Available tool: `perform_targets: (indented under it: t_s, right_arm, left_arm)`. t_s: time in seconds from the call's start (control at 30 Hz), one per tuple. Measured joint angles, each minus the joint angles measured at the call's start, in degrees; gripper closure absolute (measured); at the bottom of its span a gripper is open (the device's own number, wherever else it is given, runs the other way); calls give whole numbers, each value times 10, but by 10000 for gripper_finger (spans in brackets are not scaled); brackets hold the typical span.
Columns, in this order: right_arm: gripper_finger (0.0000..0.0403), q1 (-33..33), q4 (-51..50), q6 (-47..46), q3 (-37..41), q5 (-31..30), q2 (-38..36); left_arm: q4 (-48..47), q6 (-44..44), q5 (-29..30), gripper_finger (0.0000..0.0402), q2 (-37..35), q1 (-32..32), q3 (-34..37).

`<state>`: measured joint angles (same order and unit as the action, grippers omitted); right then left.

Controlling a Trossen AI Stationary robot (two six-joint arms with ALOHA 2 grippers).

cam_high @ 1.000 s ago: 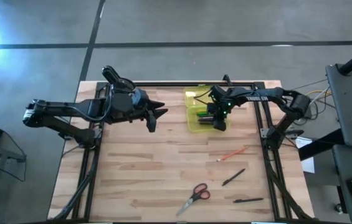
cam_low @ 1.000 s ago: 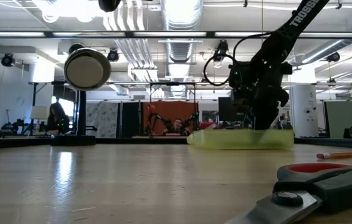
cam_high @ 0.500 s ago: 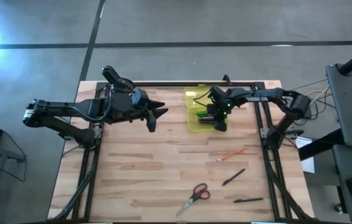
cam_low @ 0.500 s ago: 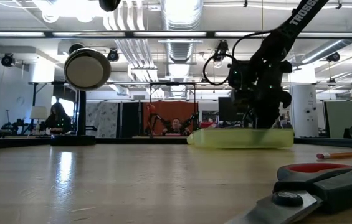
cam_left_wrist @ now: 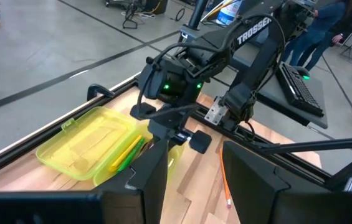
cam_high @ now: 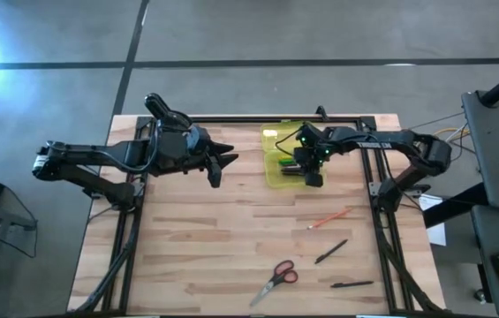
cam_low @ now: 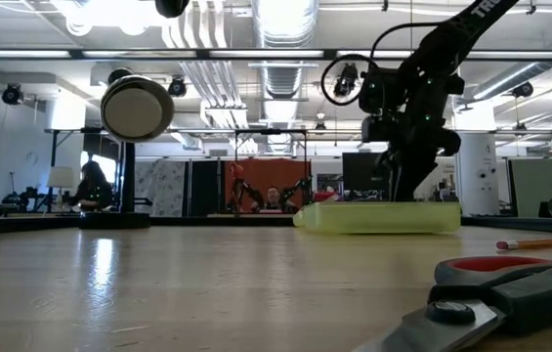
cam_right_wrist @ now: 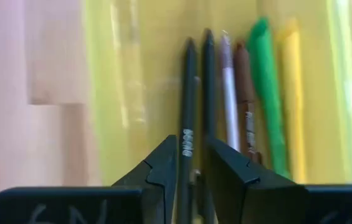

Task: Pick & place school supplies into a supply box
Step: Put the black pen into the supply box

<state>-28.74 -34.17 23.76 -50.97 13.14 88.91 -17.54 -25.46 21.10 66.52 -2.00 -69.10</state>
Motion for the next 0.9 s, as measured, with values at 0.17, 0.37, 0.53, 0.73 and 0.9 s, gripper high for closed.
perform_targets:
  t_s: [0.17, 0.37, 0.53, 0.73, 0.9]
  right_arm:
    - [345, 1, -3, -14, 3, 62, 9]
    - [378, 0, -4, -43, 10, 62, 30]
    - [394, 0, -5, -47, 16, 37, 40]
    - [394, 0, -7, -60, 17, -17, 47]
    - [394, 0, -6, -69, 17, -27, 47]
  left_arm:
    - [0, 1, 0, 264, 0, 0, 0]
    - [0, 2, 0, 264, 0, -1, 0]
    - [0, 2, 0, 264, 0, -2, 0]
    - [0, 2, 0, 264, 0, -3, 0]
    - [0, 2, 0, 264, 0, -4, 0]
